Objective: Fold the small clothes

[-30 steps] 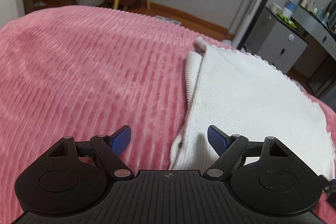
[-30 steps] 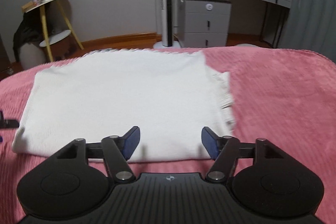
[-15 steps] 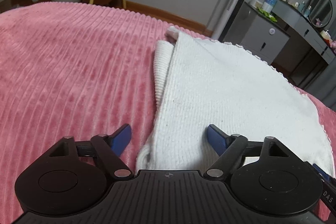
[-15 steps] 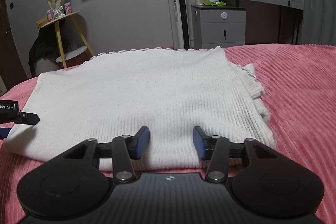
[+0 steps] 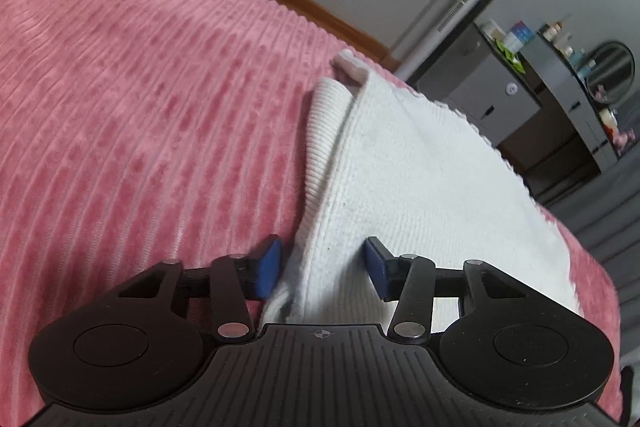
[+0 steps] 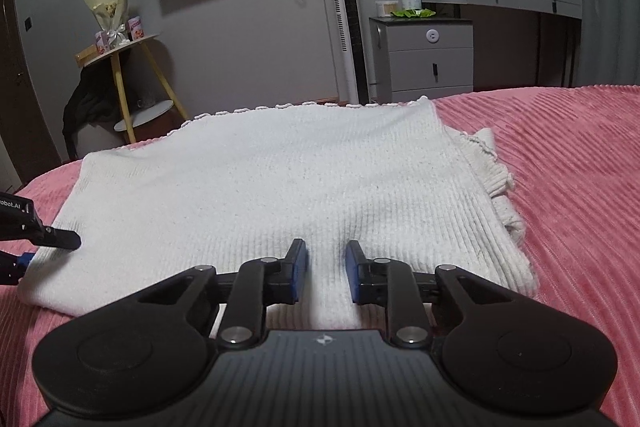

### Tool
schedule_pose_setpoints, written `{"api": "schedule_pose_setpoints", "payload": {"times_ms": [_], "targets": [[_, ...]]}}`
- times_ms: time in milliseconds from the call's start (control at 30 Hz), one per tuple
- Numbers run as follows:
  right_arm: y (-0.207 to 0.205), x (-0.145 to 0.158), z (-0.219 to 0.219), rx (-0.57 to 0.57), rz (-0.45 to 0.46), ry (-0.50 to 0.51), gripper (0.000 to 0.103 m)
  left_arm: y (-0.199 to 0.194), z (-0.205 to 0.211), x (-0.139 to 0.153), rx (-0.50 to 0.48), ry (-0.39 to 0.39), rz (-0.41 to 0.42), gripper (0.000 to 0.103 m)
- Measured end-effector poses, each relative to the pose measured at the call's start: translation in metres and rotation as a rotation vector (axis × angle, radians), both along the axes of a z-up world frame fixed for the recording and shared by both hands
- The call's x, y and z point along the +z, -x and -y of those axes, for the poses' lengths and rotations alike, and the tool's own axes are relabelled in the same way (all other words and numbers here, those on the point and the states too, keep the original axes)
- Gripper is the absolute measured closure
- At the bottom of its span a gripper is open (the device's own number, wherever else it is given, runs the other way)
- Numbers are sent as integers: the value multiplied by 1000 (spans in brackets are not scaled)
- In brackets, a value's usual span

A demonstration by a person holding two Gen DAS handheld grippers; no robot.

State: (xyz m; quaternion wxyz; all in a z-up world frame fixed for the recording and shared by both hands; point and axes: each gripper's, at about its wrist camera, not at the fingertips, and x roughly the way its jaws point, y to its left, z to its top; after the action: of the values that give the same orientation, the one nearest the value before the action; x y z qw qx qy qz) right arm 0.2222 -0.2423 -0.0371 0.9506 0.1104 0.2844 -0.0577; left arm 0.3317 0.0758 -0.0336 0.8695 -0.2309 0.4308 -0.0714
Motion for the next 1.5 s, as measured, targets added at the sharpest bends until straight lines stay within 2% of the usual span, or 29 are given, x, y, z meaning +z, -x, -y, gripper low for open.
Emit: {"api": "schedule_pose_setpoints", "payload": {"times_ms": [67, 133, 233, 333, 467, 633, 733, 800, 867, 933, 967, 1000, 1033, 1067, 1100, 1133, 1167, 1200, 1267, 1300, 1333, 1433, 1500], "targets": [[0, -1, -1, -1, -1, 2, 82, -2, 1, -1, 15, 16, 2, 51], [0, -1, -1, -2, 0, 4, 82, -3, -1, -1, 29, 58, 0, 68], [2, 1, 1, -6, 12, -7, 82, -4, 0, 5, 17, 65, 4, 79], [4, 3, 2, -11, 28, -12, 82, -3, 9, 21, -14, 22, 30, 82], [5, 5, 2, -10, 42, -26, 82, -3, 35, 58, -68, -10, 83, 84], [8, 12, 7, -31, 74, -52, 82, -1, 111, 102, -228, -103, 171, 85], [10, 14, 13, -51, 84, -67, 82, 4, 163, 104, -341, -157, 203, 84], [11, 14, 18, -66, 82, -82, 82, 6, 188, 92, -386, -164, 187, 84], [11, 13, 24, -75, 82, -105, 82, 7, 202, 74, -402, -158, 153, 80], [11, 11, 30, -81, 80, -128, 82, 8, 207, 54, -402, -160, 113, 71], [11, 10, 32, -81, 80, -142, 82, 10, 206, 47, -392, -163, 99, 70], [10, 10, 35, -82, 77, -153, 82, 18, 202, 47, -375, -161, 106, 69], [10, 9, 37, -80, 75, -162, 82, 28, 194, 52, -361, -133, 129, 63], [9, 8, 40, -76, 74, -172, 82, 43, 181, 58, -336, -86, 164, 56], [9, 7, 44, -77, 72, -187, 82, 58, 168, 63, -302, -46, 203, 35], [9, 6, 48, -79, 70, -215, 82, 70, 157, 64, -269, -39, 243, 24], [8, 4, 53, -82, 69, -256, 82, 81, 150, 63, -239, -81, 283, 25], [7, 2, 58, -90, 66, -294, 82, 88, 147, 58, -224, -155, 308, 26], [7, -1, 64, -86, 67, -373, 81, 92, 146, 41, -213, -311, 325, 28], [7, -3, 67, -76, 66, -409, 81, 91, 144, 30, -202, -350, 319, 28], [6, -4, 68, -66, 66, -436, 81, 87, 142, 20, -190, -349, 292, 29], [3, -9, 71, -49, 48, -516, 78, 79, 135, 0, -209, -258, 224, 30], [3, -12, 74, -59, 40, -559, 76, 78, 132, -7, -218, -264, 219, 28]]}}
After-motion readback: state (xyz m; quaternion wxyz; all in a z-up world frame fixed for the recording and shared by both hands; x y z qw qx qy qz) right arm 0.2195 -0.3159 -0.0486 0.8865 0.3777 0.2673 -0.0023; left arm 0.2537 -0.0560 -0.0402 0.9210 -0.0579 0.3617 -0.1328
